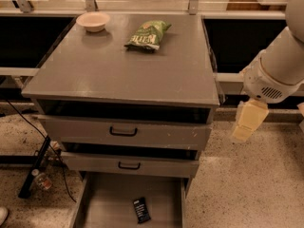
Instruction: Pick rxbar blueberry from bottom drawer and place on counter
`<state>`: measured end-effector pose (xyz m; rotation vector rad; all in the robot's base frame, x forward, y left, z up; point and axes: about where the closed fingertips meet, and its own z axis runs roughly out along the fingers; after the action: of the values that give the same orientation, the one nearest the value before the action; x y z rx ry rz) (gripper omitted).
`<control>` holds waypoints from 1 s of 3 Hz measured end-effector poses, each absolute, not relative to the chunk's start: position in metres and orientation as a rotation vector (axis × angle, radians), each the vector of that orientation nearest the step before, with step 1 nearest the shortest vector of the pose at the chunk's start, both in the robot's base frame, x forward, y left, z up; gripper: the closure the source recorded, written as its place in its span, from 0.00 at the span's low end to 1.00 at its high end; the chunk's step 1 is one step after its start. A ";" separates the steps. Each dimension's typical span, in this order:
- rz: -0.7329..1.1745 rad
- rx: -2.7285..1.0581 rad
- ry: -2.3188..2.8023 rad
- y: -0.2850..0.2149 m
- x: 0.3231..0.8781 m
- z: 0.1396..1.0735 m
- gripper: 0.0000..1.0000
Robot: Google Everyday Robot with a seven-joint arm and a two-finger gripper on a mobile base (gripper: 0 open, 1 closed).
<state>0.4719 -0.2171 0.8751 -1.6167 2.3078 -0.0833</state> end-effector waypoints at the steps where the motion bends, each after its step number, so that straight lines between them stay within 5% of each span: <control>1: -0.083 -1.617 2.308 -0.217 0.472 0.875 0.02; 3: -0.083 -1.617 2.307 -0.217 0.472 0.875 0.49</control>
Offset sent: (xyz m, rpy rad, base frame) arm 0.0000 0.0000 0.0000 0.0000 0.0000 0.0000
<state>0.4719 -0.2171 0.8752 -1.6166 2.3074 -0.0831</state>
